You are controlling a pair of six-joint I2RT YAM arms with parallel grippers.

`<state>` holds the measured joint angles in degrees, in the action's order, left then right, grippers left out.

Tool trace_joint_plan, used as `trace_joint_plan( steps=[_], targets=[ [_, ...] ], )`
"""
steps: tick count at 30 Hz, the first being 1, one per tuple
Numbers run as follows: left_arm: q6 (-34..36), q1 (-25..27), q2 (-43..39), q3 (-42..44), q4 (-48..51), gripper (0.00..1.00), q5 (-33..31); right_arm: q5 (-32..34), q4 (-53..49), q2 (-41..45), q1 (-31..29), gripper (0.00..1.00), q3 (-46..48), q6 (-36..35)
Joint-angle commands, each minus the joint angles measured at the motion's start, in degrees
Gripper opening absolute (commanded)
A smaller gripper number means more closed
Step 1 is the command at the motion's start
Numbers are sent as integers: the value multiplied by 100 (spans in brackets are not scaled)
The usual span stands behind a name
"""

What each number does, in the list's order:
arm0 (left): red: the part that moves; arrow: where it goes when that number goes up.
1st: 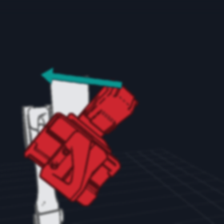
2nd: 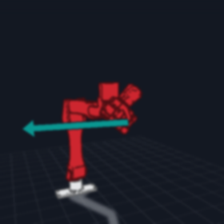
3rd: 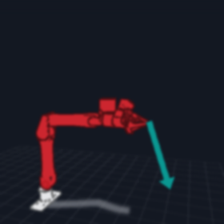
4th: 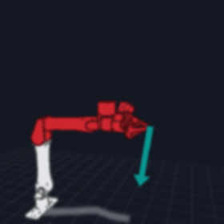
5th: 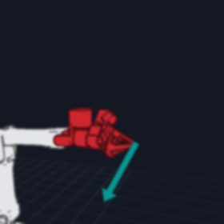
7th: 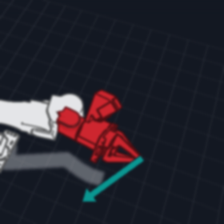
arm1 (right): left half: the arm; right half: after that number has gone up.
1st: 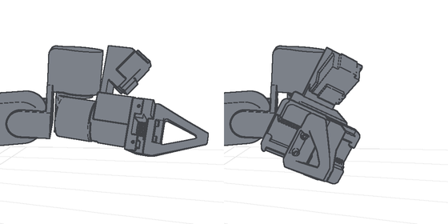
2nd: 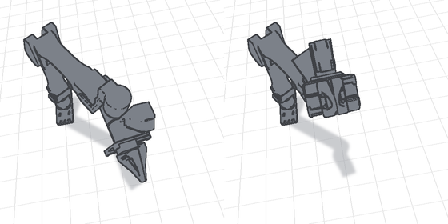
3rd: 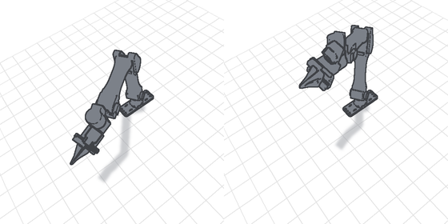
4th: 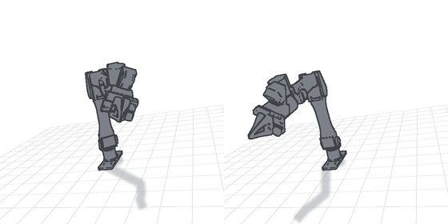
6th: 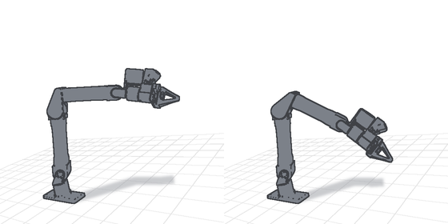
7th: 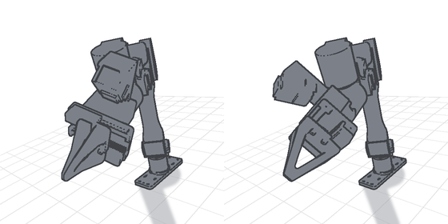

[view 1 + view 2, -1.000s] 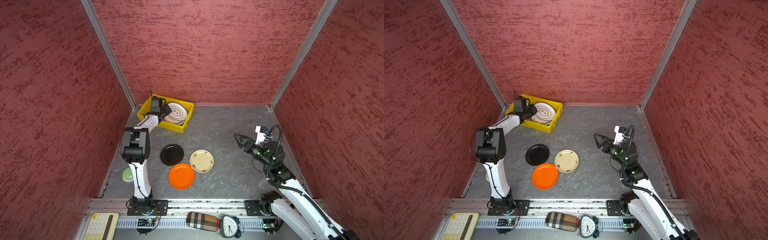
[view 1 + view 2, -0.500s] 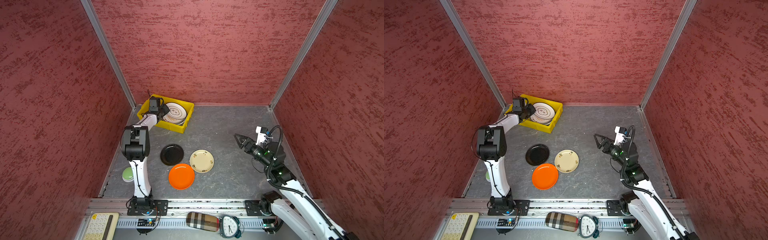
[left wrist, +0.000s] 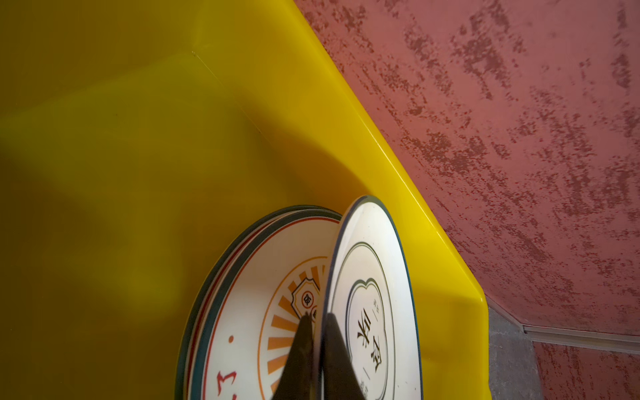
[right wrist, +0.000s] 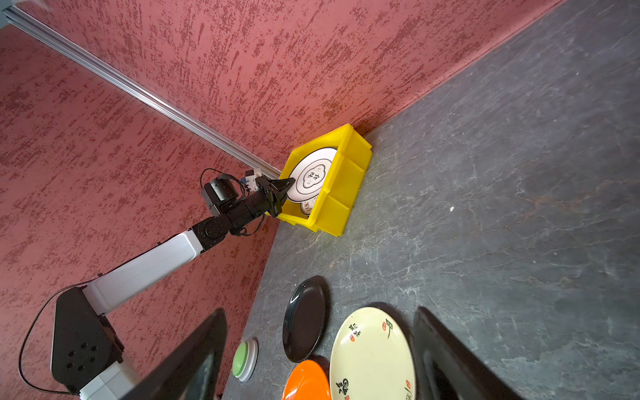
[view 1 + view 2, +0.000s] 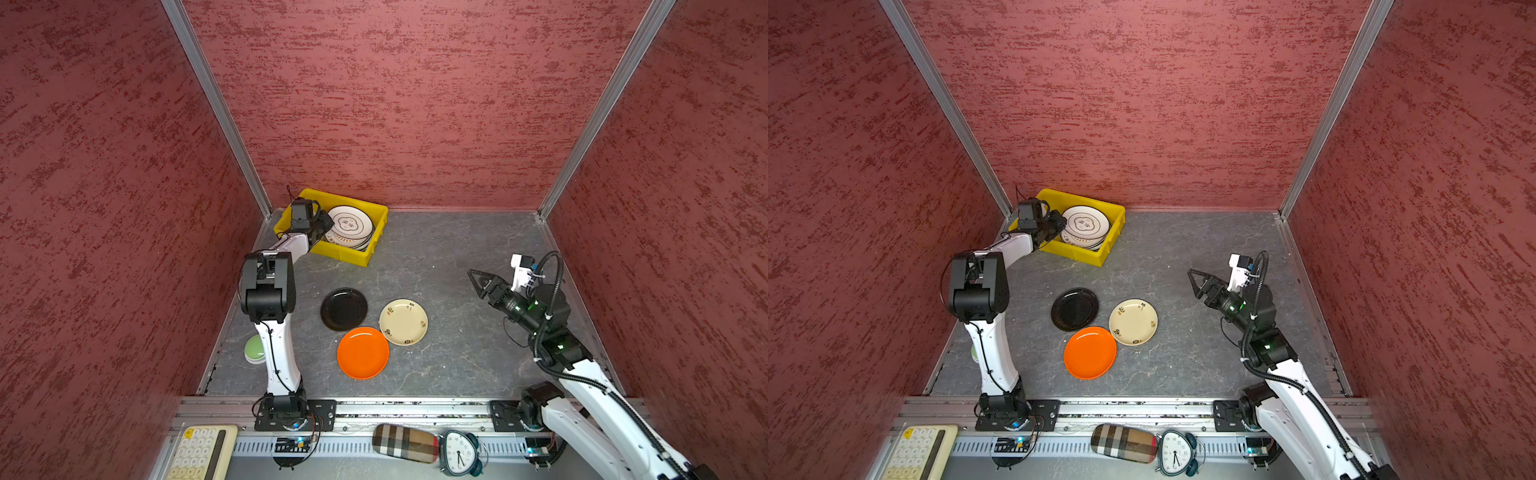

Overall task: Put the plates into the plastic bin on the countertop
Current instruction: 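Lower the white cloud-emblem plate onto the bin stack and open the left gripper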

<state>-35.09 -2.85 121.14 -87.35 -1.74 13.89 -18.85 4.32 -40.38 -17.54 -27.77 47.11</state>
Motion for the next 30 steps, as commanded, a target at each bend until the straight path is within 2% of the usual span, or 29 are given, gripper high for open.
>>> trace_joint_plan(
  steps=[1,4,7,8,11,12,13,14,17,21,27,30],
  targets=[
    [-42,-145,-223,90,-125,8,74,70,8,32,-21,84,-9,-4],
    [-12,-157,-248,198,-130,20,4,79,1,36,-21,84,13,0],
    [63,-147,-288,234,-100,24,-39,88,-10,39,-22,84,24,4],
    [76,-147,-297,244,-91,29,-64,76,-18,47,-23,84,26,7],
    [165,-146,-351,232,-55,51,-101,70,-35,65,-22,84,31,15],
    [214,-137,-382,236,-53,65,-114,74,-41,74,-22,84,35,9],
    [287,-113,-402,236,-67,91,-124,79,-45,83,-19,84,35,17],
    [377,-95,-423,223,-77,100,-116,84,-54,92,-22,84,36,17],
    [722,-45,-446,99,-31,99,-86,99,-92,109,-28,84,41,23],
    [988,-16,-342,-363,622,100,-163,108,-179,152,-21,84,44,24],
    [1430,192,-762,-97,352,99,-345,170,-325,244,-22,84,97,26],
    [1557,398,-1143,142,271,99,-631,146,-400,177,-22,84,87,0]
  ],
)
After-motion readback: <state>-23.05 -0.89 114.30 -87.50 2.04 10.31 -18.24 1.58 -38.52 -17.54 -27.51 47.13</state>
